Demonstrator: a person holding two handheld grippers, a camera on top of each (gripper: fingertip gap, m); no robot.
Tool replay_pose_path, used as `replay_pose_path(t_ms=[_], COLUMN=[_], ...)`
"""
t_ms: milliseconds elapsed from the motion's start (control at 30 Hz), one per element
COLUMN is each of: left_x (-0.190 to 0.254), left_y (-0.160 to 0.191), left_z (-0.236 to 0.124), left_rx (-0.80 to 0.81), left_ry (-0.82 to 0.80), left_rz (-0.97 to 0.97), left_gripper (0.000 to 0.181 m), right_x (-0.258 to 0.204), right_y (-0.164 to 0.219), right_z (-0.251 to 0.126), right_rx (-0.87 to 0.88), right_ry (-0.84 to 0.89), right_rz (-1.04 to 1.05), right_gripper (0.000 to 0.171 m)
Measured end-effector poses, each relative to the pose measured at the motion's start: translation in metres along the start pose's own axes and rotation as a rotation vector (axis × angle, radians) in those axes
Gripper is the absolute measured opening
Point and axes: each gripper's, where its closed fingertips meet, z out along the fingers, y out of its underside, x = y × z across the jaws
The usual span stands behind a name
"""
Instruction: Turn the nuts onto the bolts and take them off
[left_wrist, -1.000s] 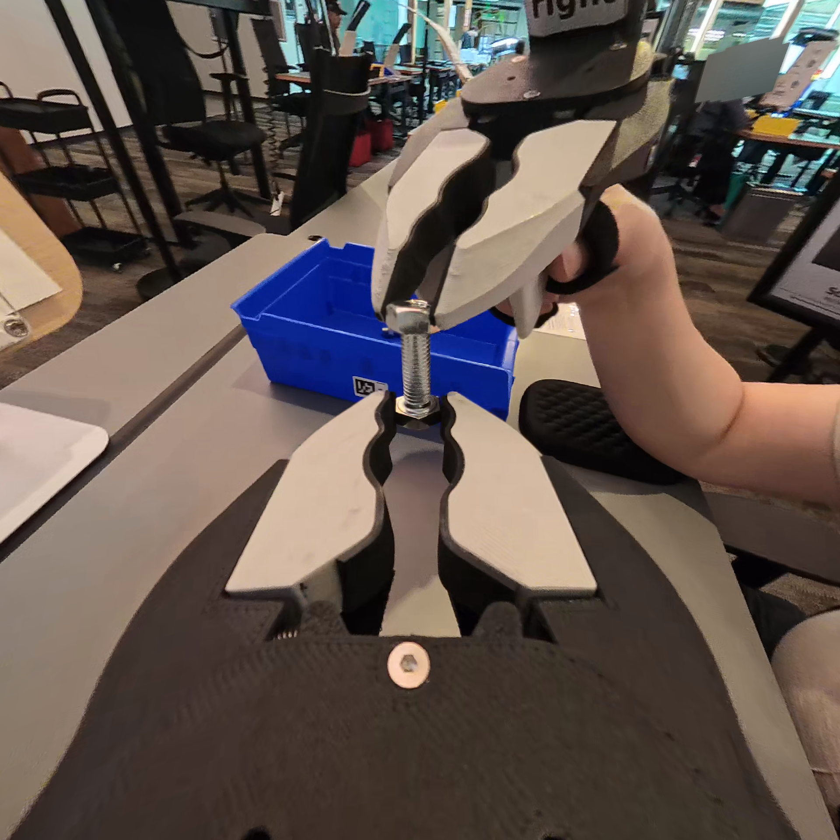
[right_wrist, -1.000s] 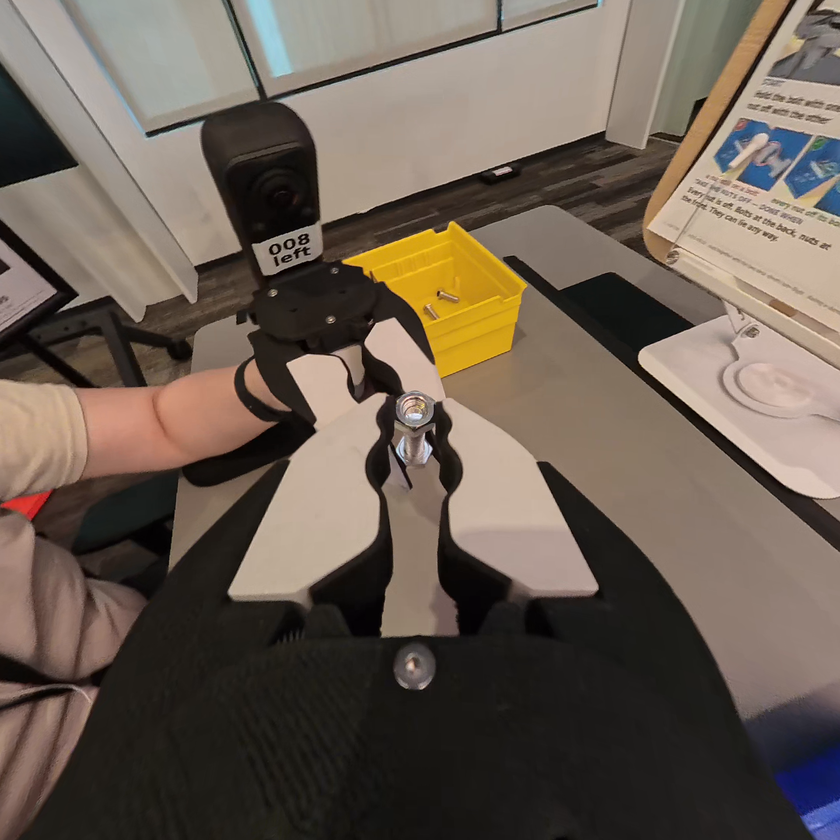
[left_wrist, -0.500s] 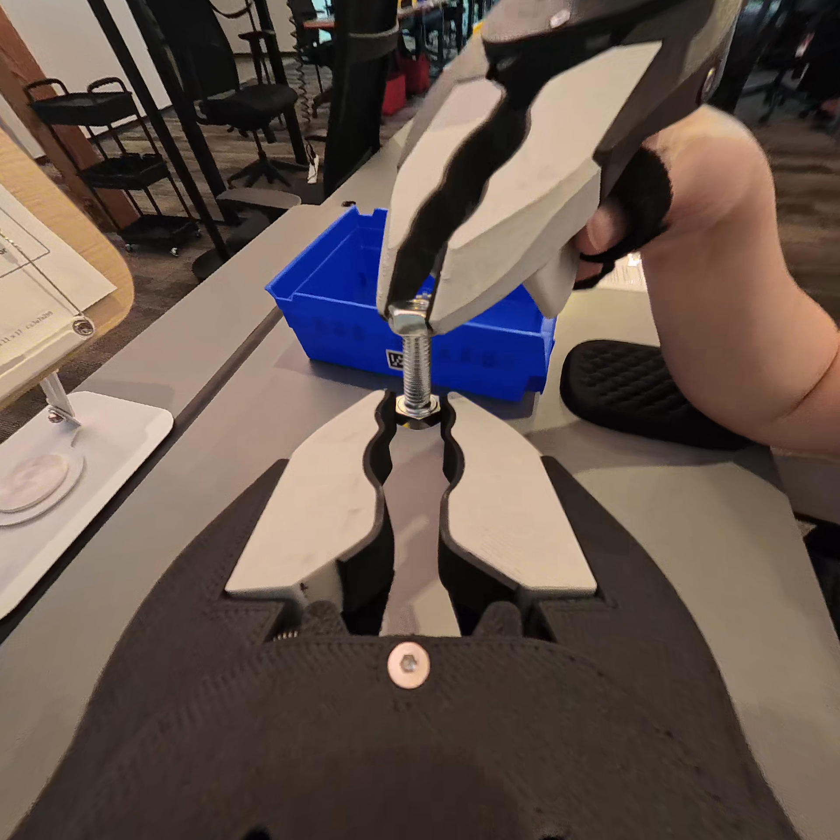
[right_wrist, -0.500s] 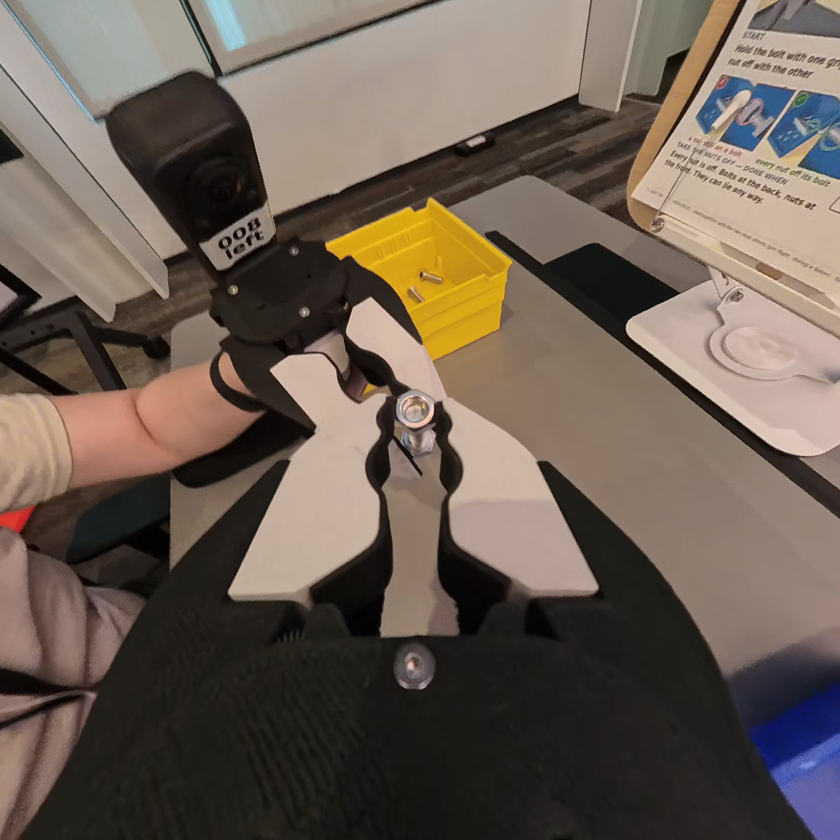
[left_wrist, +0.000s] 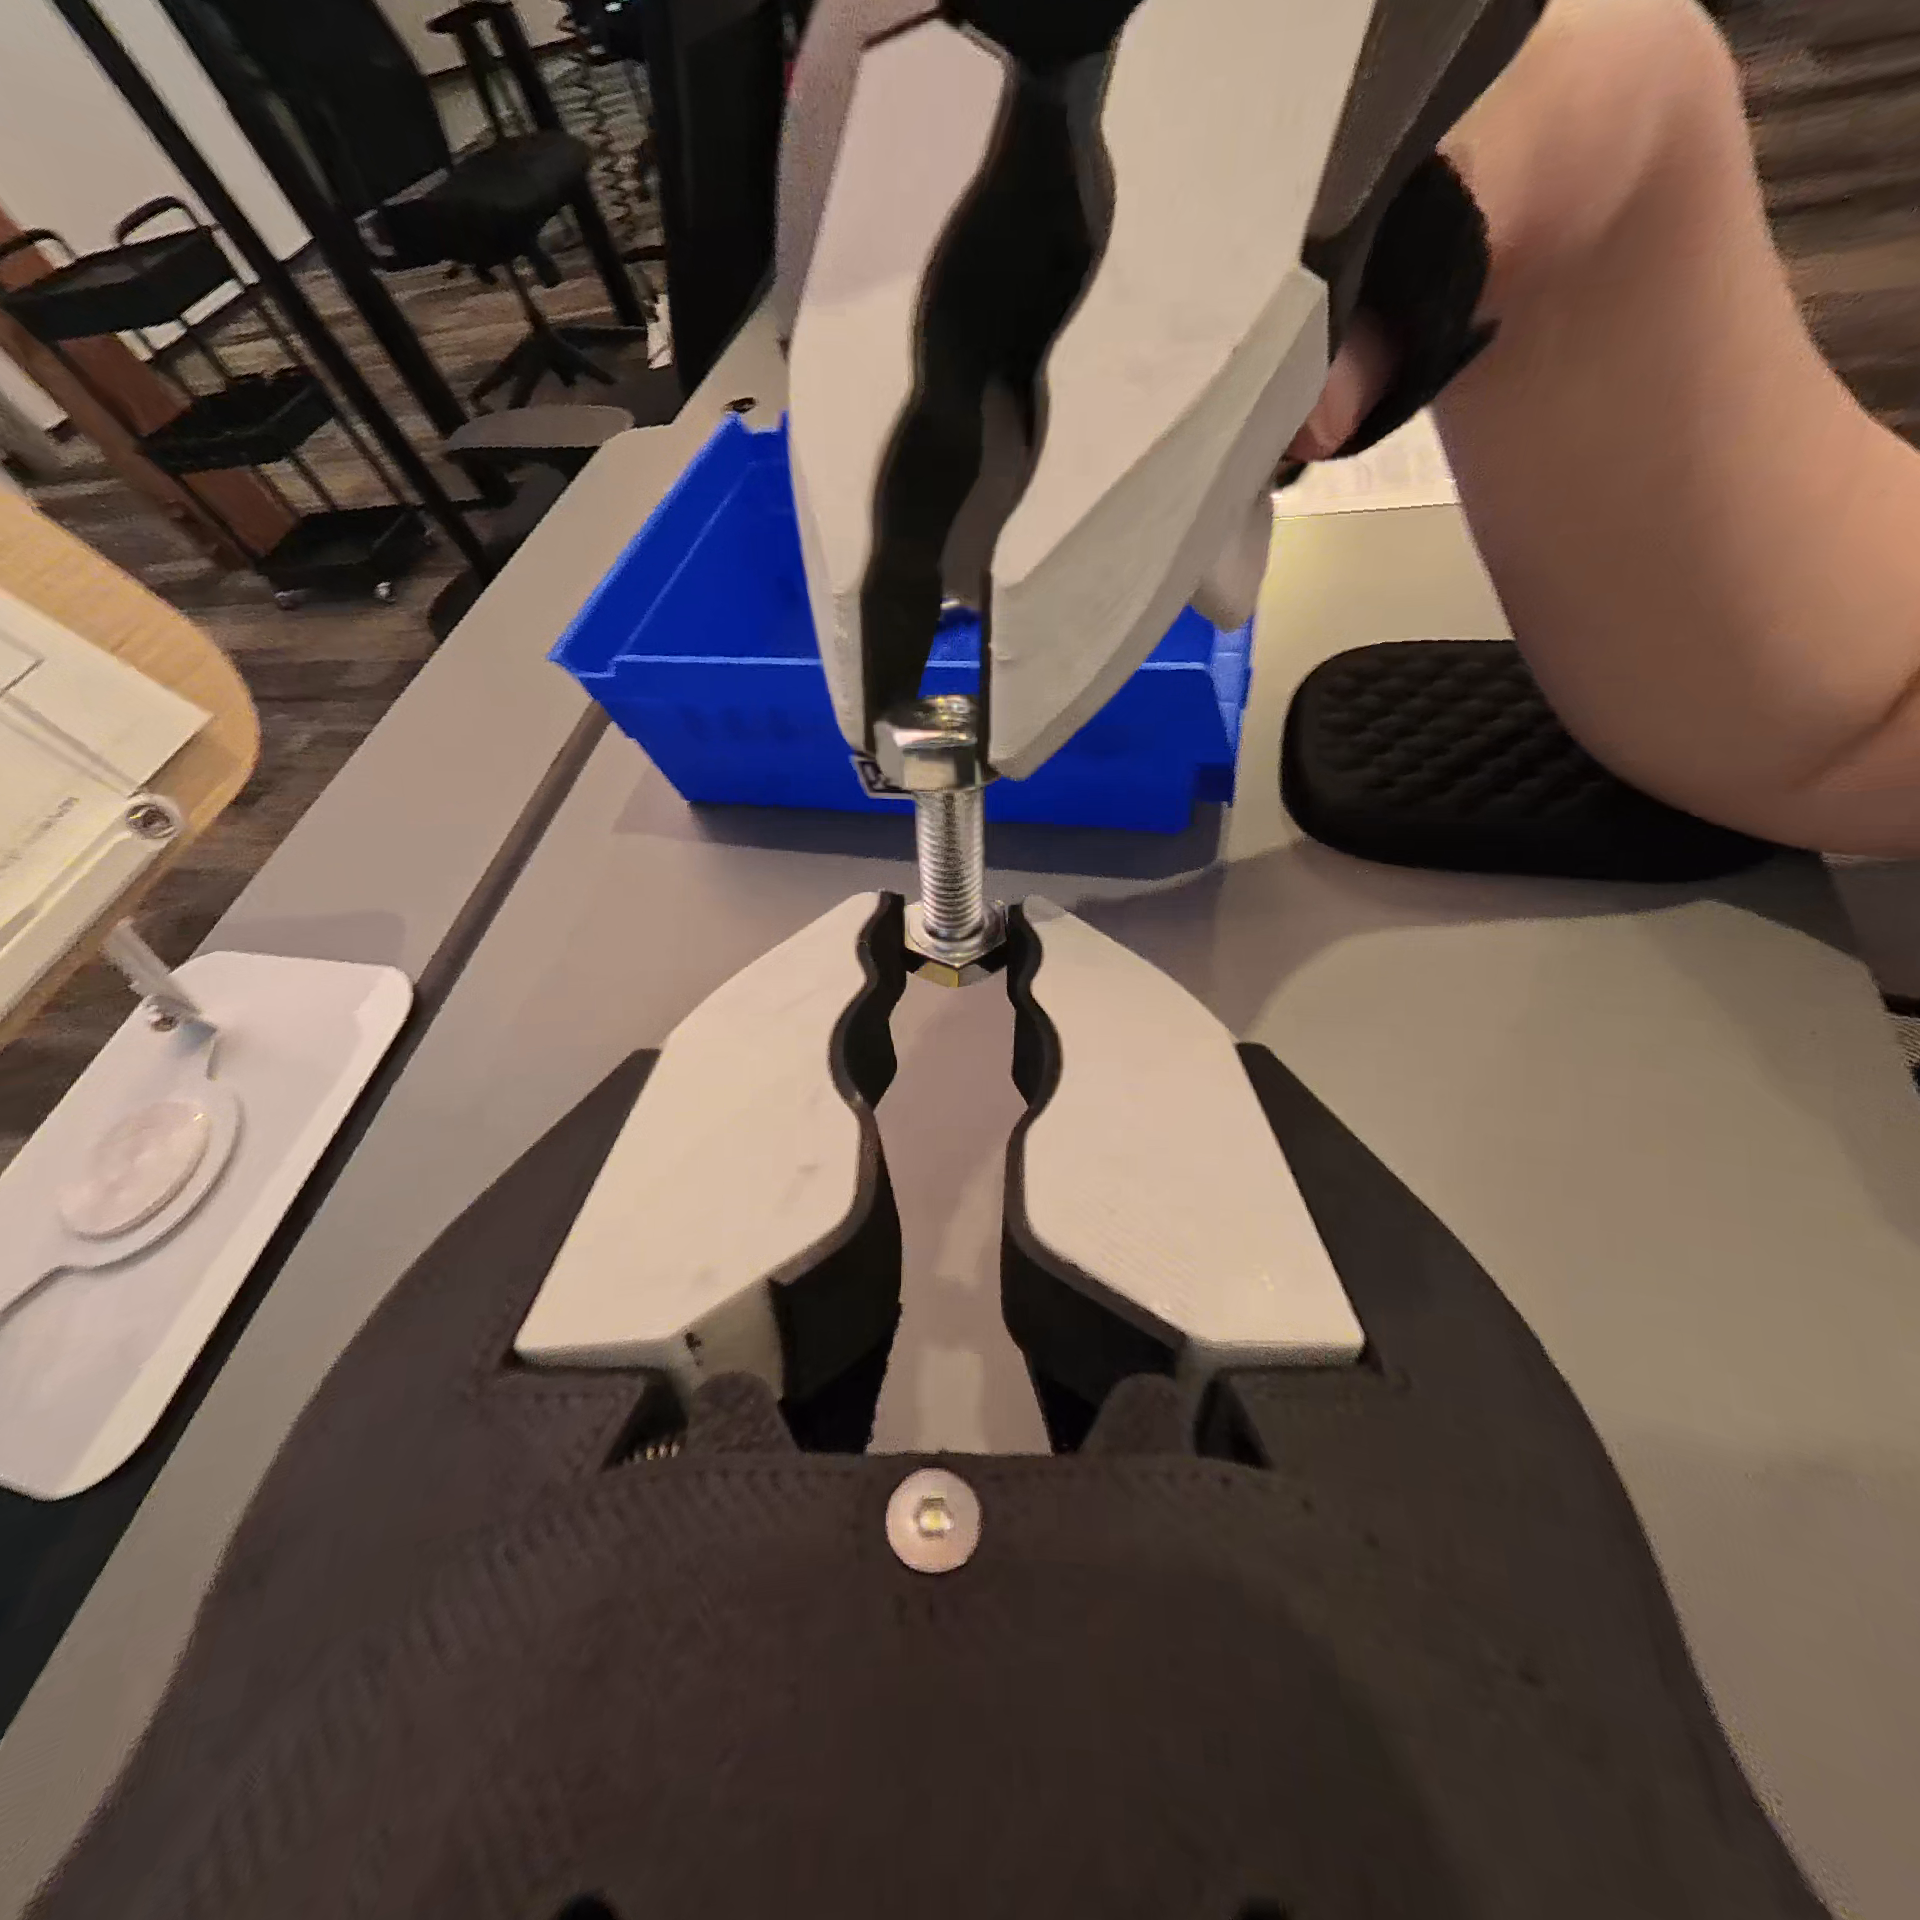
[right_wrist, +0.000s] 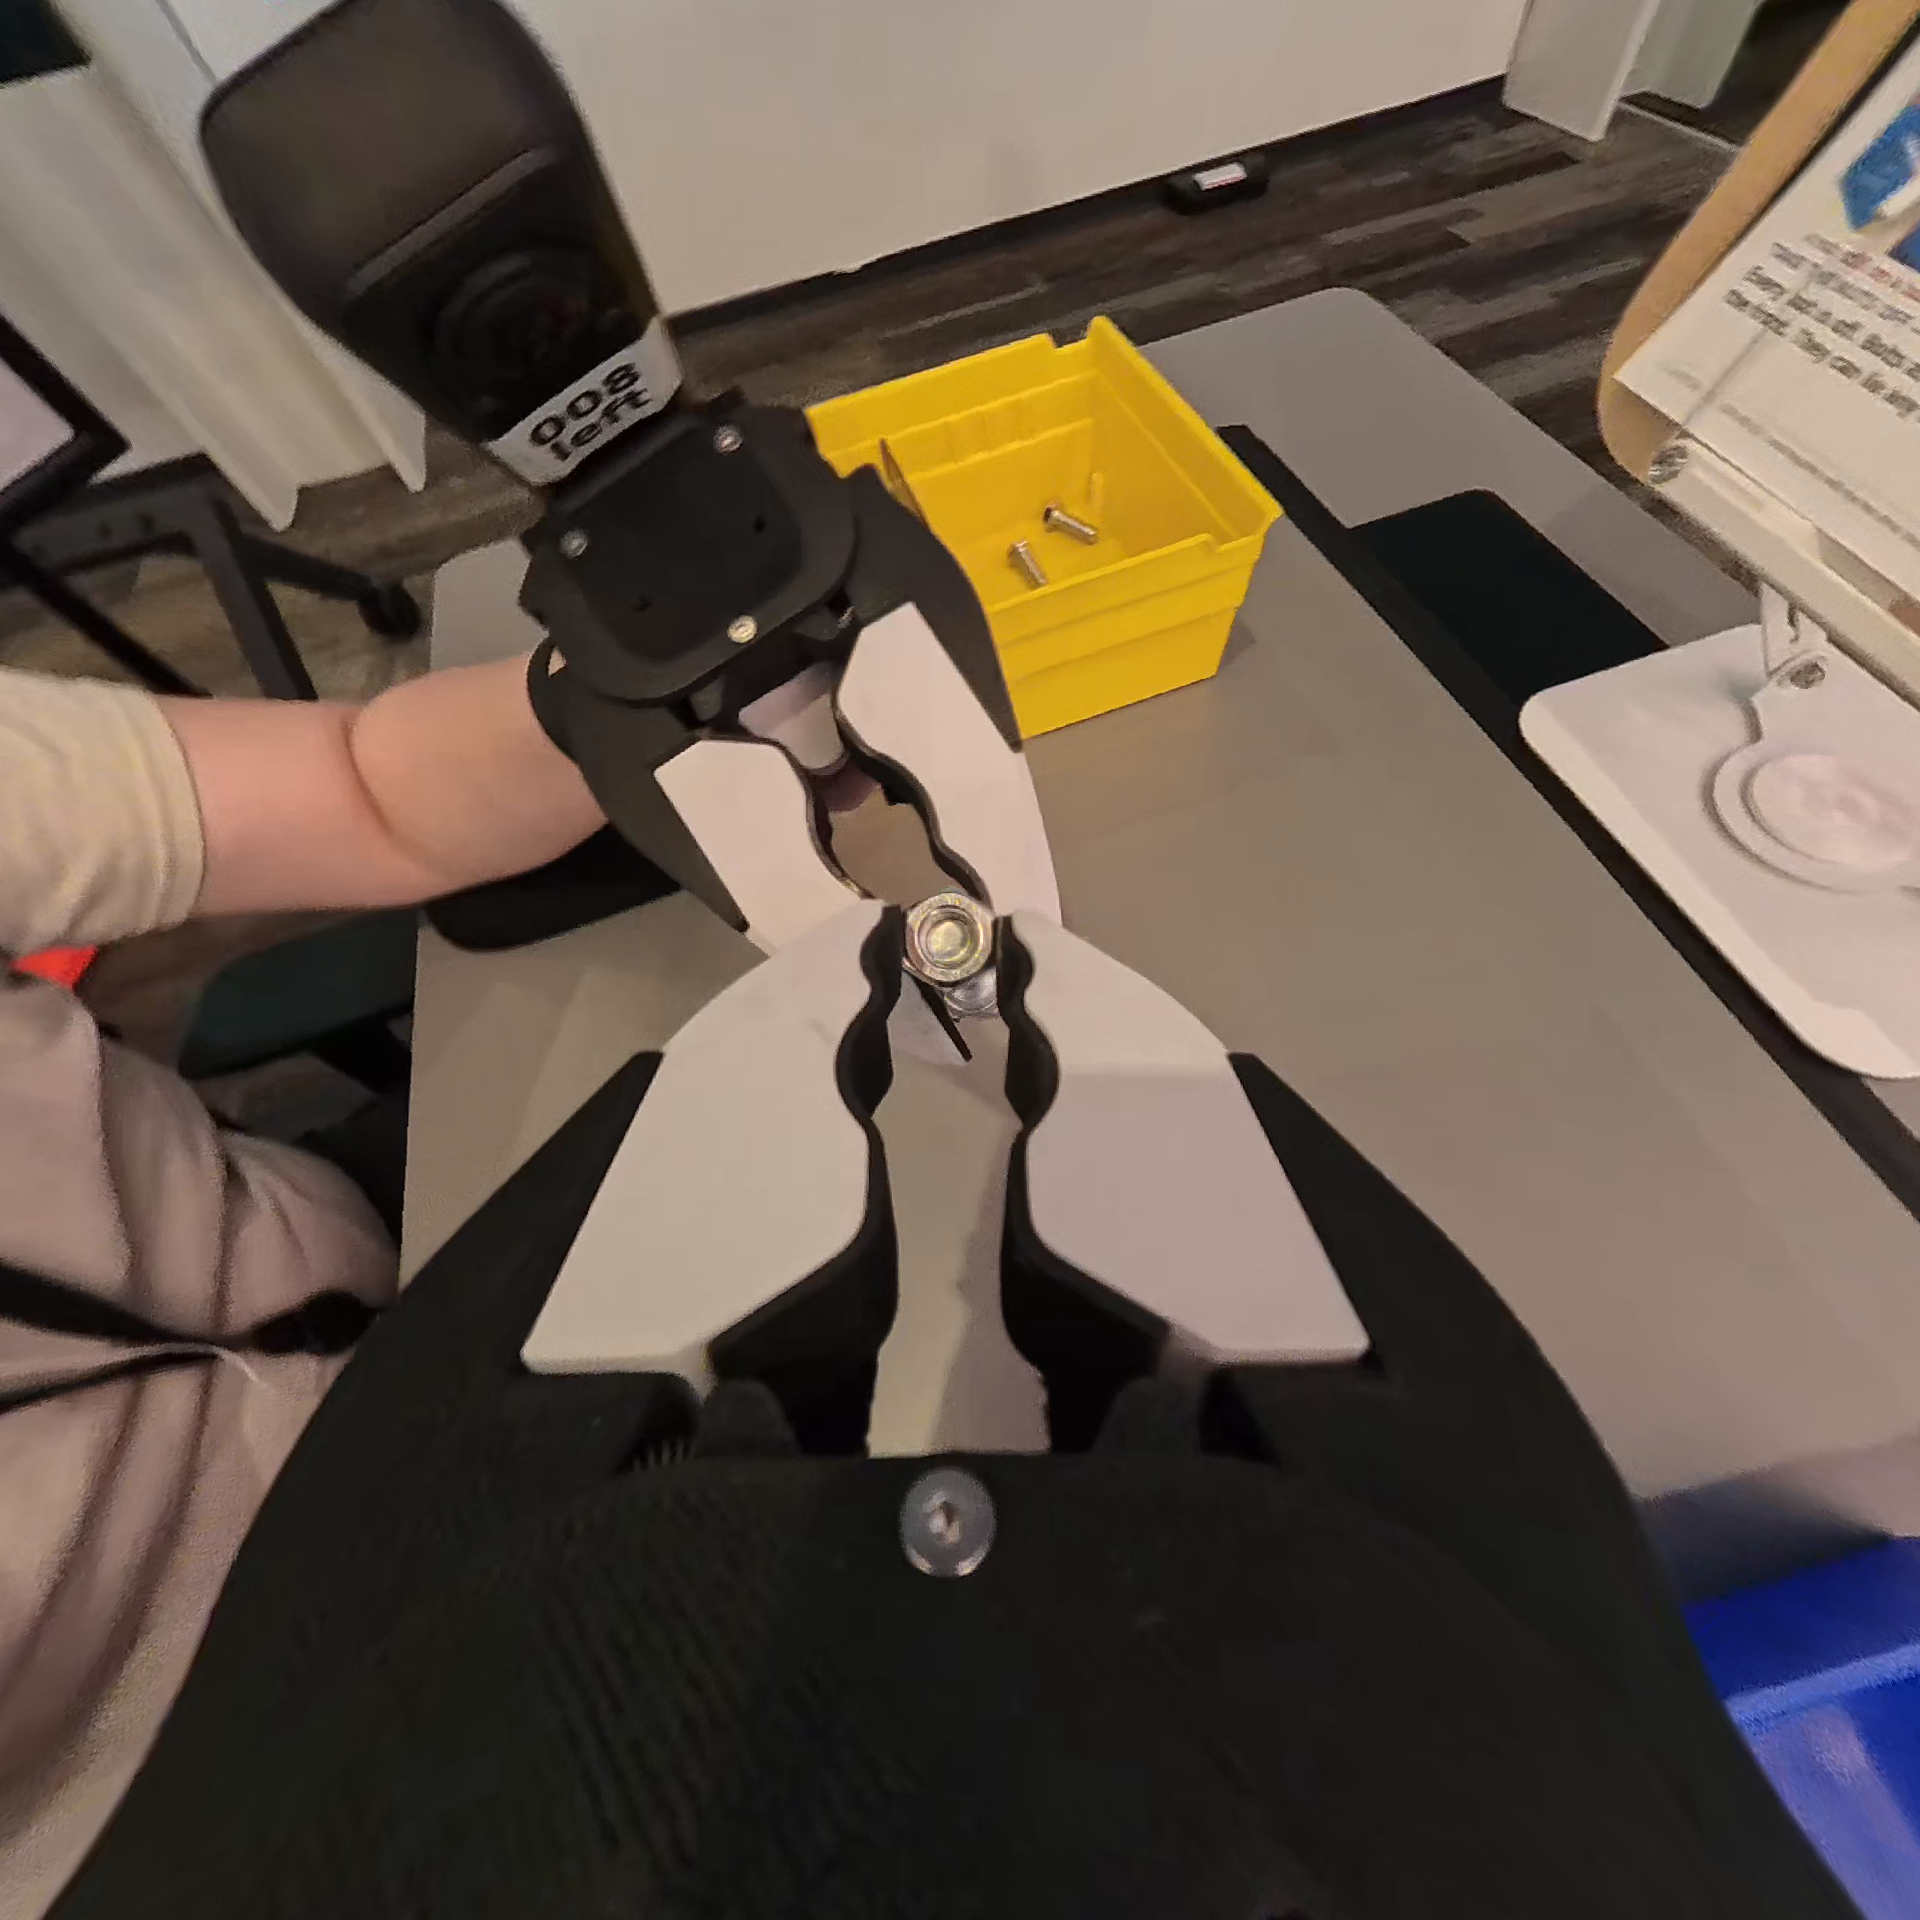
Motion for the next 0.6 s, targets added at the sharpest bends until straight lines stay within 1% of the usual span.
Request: replay_pose_path(t_ms=[133, 333, 433, 600], left_x=[0.020, 0.040, 0.046, 0.057], left_y=[-0.001, 0.003, 0.001, -0.012], left_z=[0.000, 0.000, -0.001, -0.011], left_rx=[0.014, -0.018, 0.004, 0.092], left_ry=[0.117, 0.210, 0.238, 0.350], left_rz=[0.040, 0.111, 0.125, 0.058], left_gripper=[0.018, 0.018, 0.018, 0.018], right_x=[-0.014, -0.028, -0.035, -0.050], right_y=[0.011, 0.036, 0.034, 0.021], right_z=[-0.008, -0.015, -0.017, -0.021], right_rx=[-0.070, -0.201, -0.175, -0.050], right_ry=[-0.057, -0.085, -0.113, -0.197], right_rz=[-0.079, -0.289, -0.353, -0.451], right_gripper=[0.018, 0.019, 0.019, 0.018])
